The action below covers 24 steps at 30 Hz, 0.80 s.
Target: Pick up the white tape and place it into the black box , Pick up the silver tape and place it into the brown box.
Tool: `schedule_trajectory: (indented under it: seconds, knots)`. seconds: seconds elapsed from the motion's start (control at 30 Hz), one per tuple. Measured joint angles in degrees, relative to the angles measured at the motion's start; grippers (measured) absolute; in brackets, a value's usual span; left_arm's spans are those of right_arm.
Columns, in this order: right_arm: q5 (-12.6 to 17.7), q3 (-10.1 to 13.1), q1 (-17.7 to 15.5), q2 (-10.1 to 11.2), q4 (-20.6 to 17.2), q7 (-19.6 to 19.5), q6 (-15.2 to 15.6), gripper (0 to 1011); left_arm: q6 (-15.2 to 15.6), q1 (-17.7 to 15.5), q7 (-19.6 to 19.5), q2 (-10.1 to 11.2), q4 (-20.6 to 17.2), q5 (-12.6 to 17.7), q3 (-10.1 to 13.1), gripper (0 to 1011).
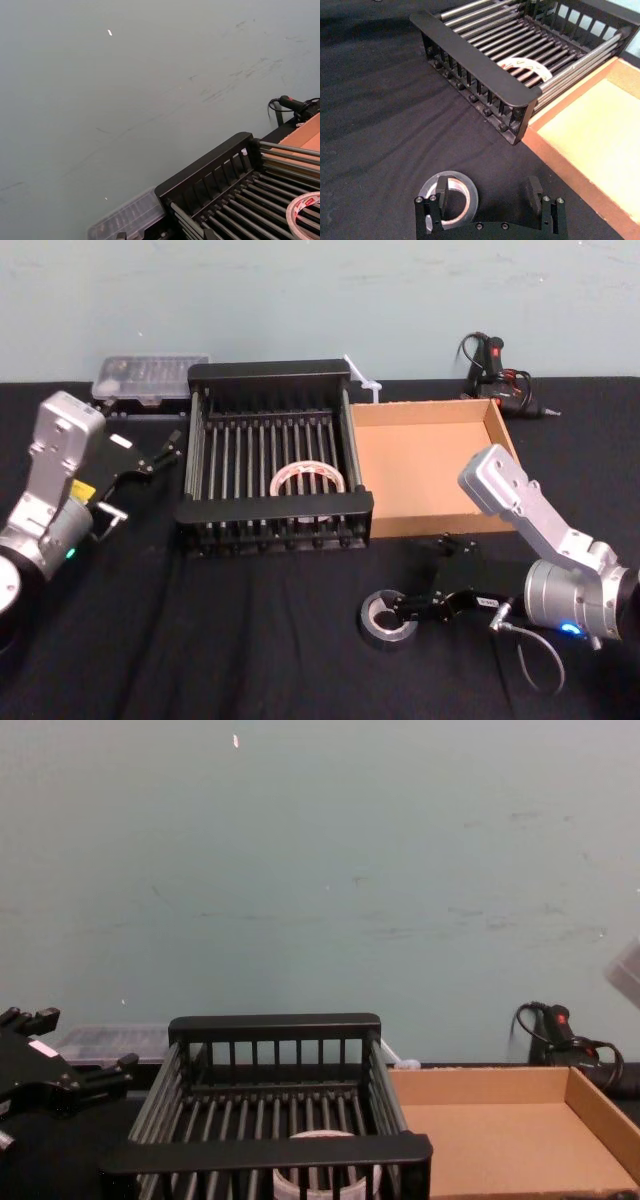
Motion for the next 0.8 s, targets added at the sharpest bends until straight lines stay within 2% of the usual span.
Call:
schedule_trajectory:
  seconds: [0.8]
  knots:
    - [0.21,-1.82,1.04,-0.37,2.2,0.17,0.91,1002,0.0,0.0,0.0,0.0,0.0,0.0,0.0,1001]
